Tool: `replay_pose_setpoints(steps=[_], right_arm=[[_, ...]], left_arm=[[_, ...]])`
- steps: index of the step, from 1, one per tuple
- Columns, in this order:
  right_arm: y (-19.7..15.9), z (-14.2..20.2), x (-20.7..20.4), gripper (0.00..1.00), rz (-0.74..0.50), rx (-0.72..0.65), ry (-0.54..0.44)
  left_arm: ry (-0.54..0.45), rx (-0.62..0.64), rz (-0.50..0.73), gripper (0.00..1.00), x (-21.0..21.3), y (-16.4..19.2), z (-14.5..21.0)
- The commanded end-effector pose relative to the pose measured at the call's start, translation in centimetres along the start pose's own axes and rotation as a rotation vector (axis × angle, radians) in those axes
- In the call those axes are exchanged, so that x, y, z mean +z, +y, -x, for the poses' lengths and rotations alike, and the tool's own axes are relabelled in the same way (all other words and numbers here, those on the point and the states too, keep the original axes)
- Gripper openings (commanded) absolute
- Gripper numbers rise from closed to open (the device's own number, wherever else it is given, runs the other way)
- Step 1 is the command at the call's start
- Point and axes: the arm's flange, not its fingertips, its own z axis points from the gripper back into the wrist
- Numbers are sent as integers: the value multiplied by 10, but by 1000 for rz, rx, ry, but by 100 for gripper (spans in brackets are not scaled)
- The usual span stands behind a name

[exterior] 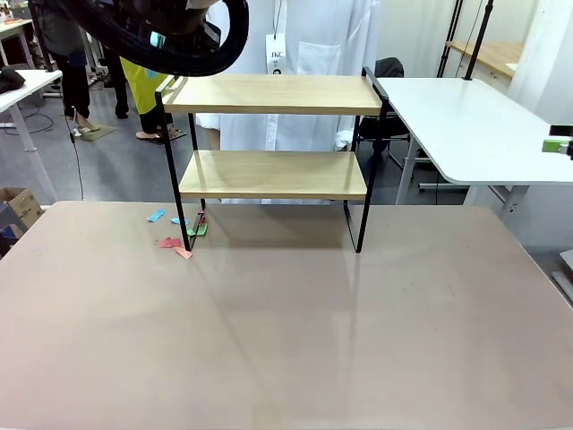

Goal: Clean the shelf.
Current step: Clean the specific section of the Shelf indicated by the human with the Duster.

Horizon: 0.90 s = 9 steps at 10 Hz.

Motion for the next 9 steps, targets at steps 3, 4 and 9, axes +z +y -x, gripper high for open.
replay_pose_setpoints(steps=[3, 4, 9], right_arm=[[1, -4, -1, 100, 1, 5, 0], [1, -4, -1, 100, 1, 5, 0], [1, -4, -1, 100, 1, 5, 0]], left_arm=[[-54, -10, 133, 13, -7, 52, 10], [-64, -34, 198, 13, -12, 75, 18], [-204, -217, 562, 13, -11, 142, 38]])
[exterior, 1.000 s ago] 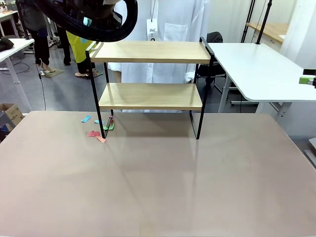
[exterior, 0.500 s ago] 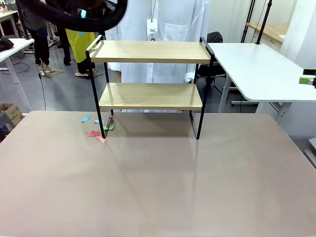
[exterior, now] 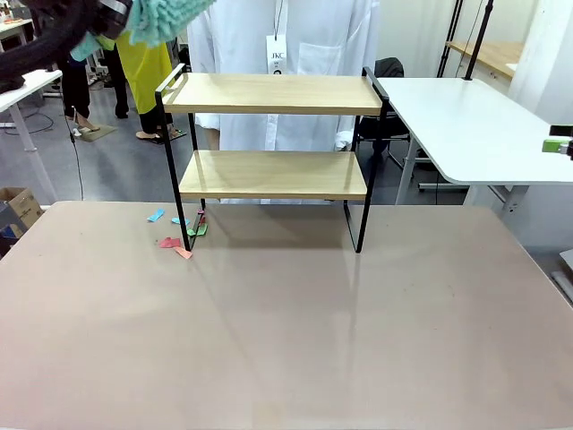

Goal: Clean the shelf.
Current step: Clean the specific section of the Shelf indicated by the human with the Duster.

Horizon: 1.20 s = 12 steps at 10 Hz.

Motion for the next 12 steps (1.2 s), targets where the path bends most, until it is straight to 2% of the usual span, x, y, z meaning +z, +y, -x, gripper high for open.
replay_pose_setpoints(steps=[1, 3, 5, 7, 10, 12], right_arm=[[1, -4, -1, 100, 1, 5, 0], [1, -4, -1, 100, 1, 5, 0], [1, -4, -1, 100, 1, 5, 0], [1, -4, -1, 100, 1, 5, 0], [1, -4, -1, 100, 1, 5, 0], [1, -4, -1, 100, 1, 5, 0]], left_arm=[[-37, -76, 211, 13, 4, 17, 13], [-85, -170, 400, 13, 10, 23, 18], [-146, -329, 481, 13, 17, 20, 18], [-138, -471, 618, 13, 4, 9, 22], [-72, -688, 727, 13, -23, -4, 30], [43, -897, 690, 13, -52, -8, 41]])
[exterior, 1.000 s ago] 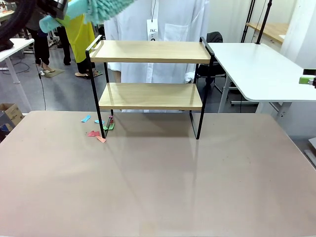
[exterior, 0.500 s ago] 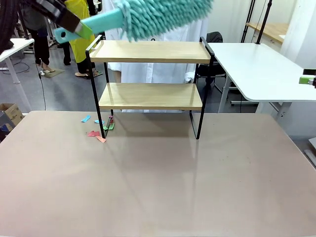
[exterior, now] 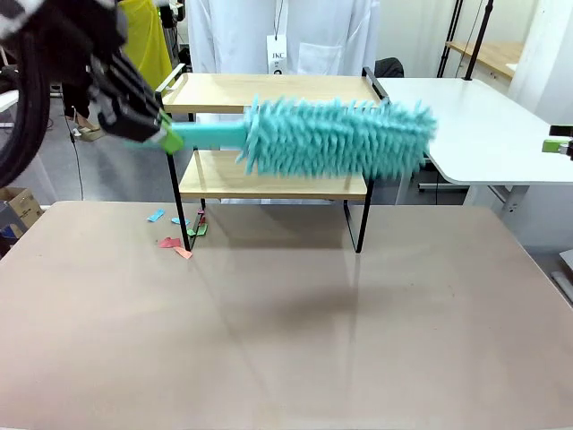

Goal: Clean the shelf.
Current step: Clean the specific section of the Shelf indicated by the human with the Duster.

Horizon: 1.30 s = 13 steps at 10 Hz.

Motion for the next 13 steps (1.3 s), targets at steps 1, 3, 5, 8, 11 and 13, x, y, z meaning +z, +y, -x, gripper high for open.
replay_pose_setpoints(steps=[1, 3, 5, 8, 11, 13], right_arm=[[1, -4, -1, 100, 1, 5, 0], [1, -4, -1, 100, 1, 5, 0], [1, -4, -1, 100, 1, 5, 0], [1, -4, -1, 100, 1, 5, 0], [1, -4, -1, 100, 1, 5, 0], [1, -4, -1, 100, 1, 5, 0]], left_arm=[[124, -109, 9, 13, -11, 18, 11], [275, -205, 30, 13, -22, 26, 27], [380, -254, 83, 13, -23, 37, 42], [422, -261, 193, 13, -38, 44, 47], [432, -252, 167, 13, -39, 39, 54], [432, -252, 167, 13, -39, 39, 54]])
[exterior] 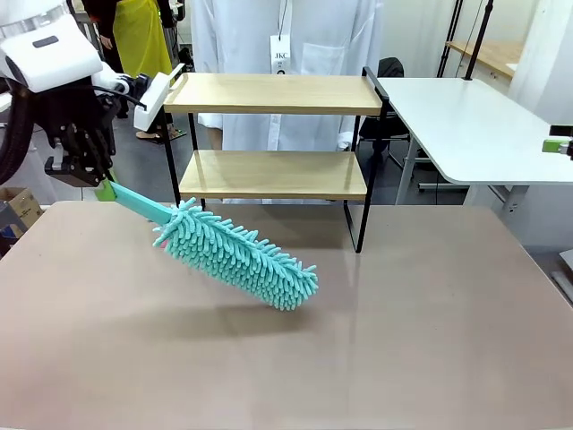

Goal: Clean the shelf.
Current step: Clean the specific section of the Shelf indicated by the human with the Duster, then hand the Duster back to the human.

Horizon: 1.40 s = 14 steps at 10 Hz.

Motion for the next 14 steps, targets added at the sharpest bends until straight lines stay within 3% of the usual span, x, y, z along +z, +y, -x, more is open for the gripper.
replay_pose_setpoints(steps=[1, 9, 11, 14], right_arm=[[1, -4, -1, 100, 1, 5, 0], [0, 0, 0, 100, 0, 0, 0], [32, -38, -17, 100, -205, 6, 37], [85, -74, -55, 100, -457, -110, 18]], left_arm=[[-18, -3, -2, 13, 1, -2, 2], [-1, 0, -1, 13, 1, 0, 0], [-130, 43, -7, 13, 4, -7, 35], [-302, 12, -15, 13, -25, -9, 32]])
